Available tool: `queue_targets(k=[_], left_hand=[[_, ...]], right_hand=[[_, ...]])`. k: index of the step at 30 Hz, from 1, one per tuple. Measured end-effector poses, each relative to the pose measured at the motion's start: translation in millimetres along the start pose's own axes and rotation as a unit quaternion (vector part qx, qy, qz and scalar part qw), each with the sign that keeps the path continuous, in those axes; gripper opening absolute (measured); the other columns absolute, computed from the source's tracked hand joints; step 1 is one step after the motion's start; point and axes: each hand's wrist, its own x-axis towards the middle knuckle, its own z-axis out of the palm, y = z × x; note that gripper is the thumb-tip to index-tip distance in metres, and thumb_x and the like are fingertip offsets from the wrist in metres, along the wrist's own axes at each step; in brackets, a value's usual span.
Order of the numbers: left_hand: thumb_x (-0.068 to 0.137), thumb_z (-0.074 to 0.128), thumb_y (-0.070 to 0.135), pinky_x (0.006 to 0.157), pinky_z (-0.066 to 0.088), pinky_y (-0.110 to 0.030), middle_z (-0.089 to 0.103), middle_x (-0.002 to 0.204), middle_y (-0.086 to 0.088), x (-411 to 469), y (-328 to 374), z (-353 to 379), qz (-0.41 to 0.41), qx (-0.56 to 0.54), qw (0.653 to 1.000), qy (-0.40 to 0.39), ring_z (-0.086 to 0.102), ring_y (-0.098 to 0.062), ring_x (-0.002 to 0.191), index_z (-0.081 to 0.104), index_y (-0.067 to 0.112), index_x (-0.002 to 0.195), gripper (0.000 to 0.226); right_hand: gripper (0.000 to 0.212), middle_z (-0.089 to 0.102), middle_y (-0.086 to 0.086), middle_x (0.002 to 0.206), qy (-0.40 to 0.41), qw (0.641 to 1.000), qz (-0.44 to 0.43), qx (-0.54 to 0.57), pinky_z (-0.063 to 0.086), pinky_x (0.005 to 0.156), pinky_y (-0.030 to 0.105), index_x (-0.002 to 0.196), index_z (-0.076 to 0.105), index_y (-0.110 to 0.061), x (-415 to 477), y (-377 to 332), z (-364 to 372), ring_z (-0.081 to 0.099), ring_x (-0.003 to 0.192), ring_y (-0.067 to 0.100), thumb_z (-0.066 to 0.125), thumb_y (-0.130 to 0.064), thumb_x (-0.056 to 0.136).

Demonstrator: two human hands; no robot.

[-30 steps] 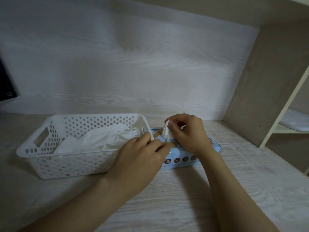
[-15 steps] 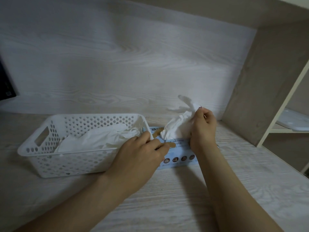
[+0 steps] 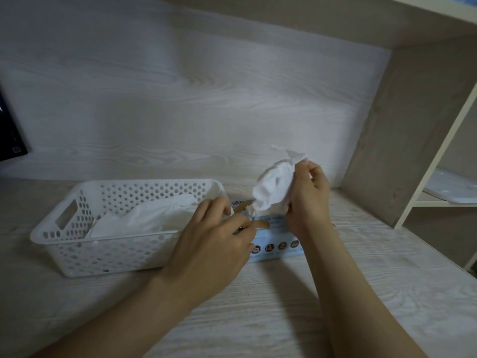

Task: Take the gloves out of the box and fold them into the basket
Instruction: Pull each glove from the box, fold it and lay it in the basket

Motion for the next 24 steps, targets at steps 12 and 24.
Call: queue_targets(k=[12, 24], left_hand=[[0.074, 0.074, 0.077, 0.085, 0.049, -0.04, 0.06, 0.119, -0.002, 11, -26, -32, -0.164, -0.09, 0.981, 0.059, 0.06, -0.023, 0.101, 0.063, 0.014, 0.118, 0.078], [0.097, 0.069, 0.02, 0.087, 0.047, -0.039, 0.069, 0.111, 0.0, 13, -39, -30, -0.129, -0.102, 0.981, 0.105, 0.061, -0.022, 0.1, 0.077, 0.014, 0.105, 0.013]], right_hand=[[0.057, 0.067, 0.017, 0.096, -0.192, 0.974, 0.117, 0.027, 0.06, 0.075, 0.041, 0.133, 0.059, -0.046, -39, -14, 23, 0.064, 0.087, 0.027, 0.04, 0.0, 0.104], [0.036, 0.075, 0.021, 0.103, -0.341, 0.914, 0.191, 0.11, 0.064, 0.084, 0.042, 0.117, 0.07, 0.003, -47, -11, 28, 0.075, 0.095, 0.033, 0.044, -0.009, 0.094]])
